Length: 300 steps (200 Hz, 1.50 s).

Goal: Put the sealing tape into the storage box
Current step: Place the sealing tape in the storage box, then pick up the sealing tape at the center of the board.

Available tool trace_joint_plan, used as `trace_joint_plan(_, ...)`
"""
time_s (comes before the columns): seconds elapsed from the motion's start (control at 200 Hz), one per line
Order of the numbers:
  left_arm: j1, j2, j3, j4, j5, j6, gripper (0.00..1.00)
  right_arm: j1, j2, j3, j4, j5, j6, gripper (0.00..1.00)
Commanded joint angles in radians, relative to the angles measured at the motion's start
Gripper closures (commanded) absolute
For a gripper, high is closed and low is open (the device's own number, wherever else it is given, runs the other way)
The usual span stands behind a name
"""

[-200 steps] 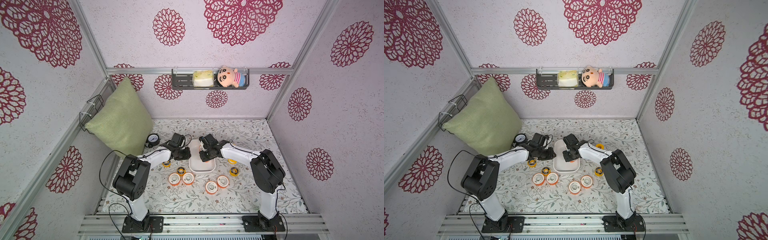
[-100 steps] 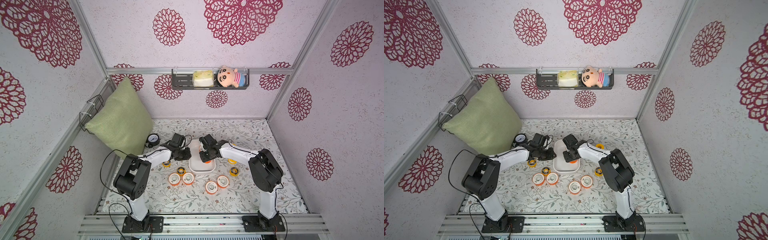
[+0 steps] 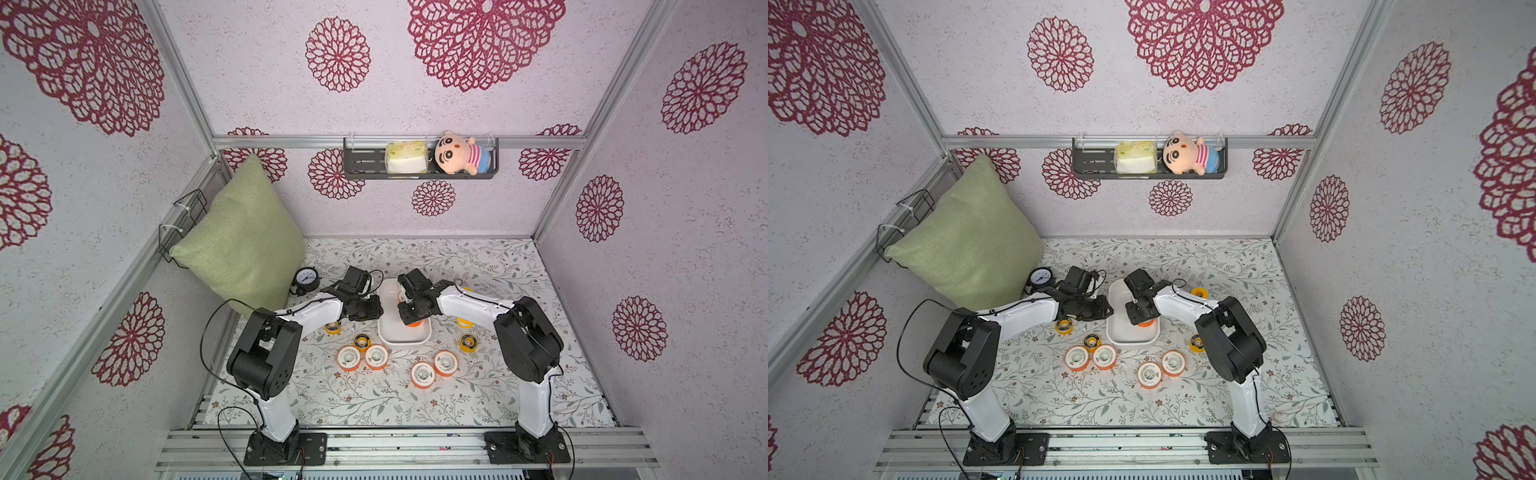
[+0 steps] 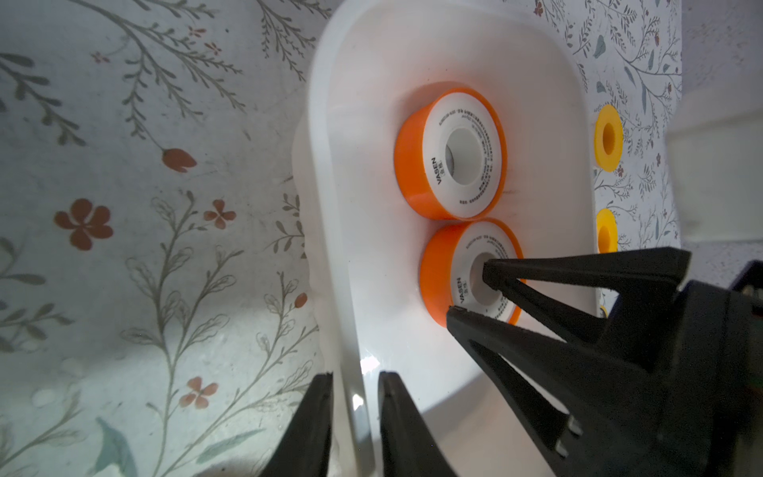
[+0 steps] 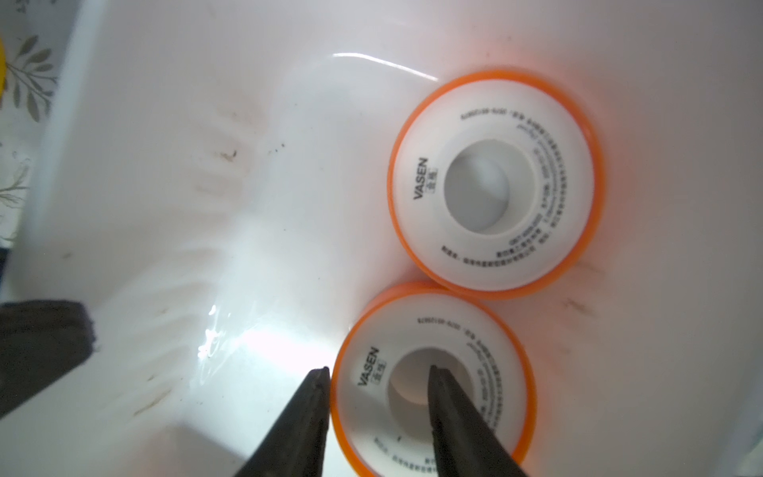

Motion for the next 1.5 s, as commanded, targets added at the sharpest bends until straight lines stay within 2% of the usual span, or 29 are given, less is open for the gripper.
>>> trace_joint_plan(0.0, -0.003, -0.013, 0.027, -0.021, -0.009, 0.016, 0.70, 0.000, -0.059, -0.010, 0.023, 0.008, 0.026, 0.54)
trace_joint_plan(0.215, -0.004, -0.102, 0.027, -0.056, -0.048, 0.015, 0.59, -0.032, -0.190, -0.109, 0.147, -0.061, 0.066, 0.48)
trace_joint_plan(0.36, -0.004, -0.192, -0.004, -0.092, -0.131, 0.013, 0.53, -0.091, -0.304, -0.226, 0.280, -0.153, 0.110, 0.48)
trace_joint_plan(0.52, -0.004, -0.308, -0.062, -0.157, -0.220, 0.007, 0.51, -0.177, -0.430, -0.372, 0.412, -0.215, 0.152, 0.49)
trace_joint_plan(0.74, -0.003, -0.484, -0.175, -0.259, -0.335, -0.041, 0.49, -0.262, -0.536, -0.489, 0.458, -0.229, 0.155, 0.49)
trace_joint_plan(0.956, -0.004, -0.624, -0.264, -0.363, -0.375, -0.107, 0.46, -0.301, -0.570, -0.562, 0.506, -0.270, 0.164, 0.49)
trace_joint_plan(1.151, -0.012, -0.701, -0.354, -0.417, -0.354, -0.210, 0.45, -0.302, -0.559, -0.581, 0.536, -0.301, 0.177, 0.49)
trace_joint_plan(1.316, -0.032, -0.727, -0.419, -0.427, -0.354, -0.255, 0.42, -0.302, -0.547, -0.584, 0.542, -0.310, 0.179, 0.49)
trace_joint_plan(1.496, -0.047, -0.694, -0.457, -0.388, -0.302, -0.244, 0.40, -0.302, -0.535, -0.587, 0.550, -0.319, 0.184, 0.49)
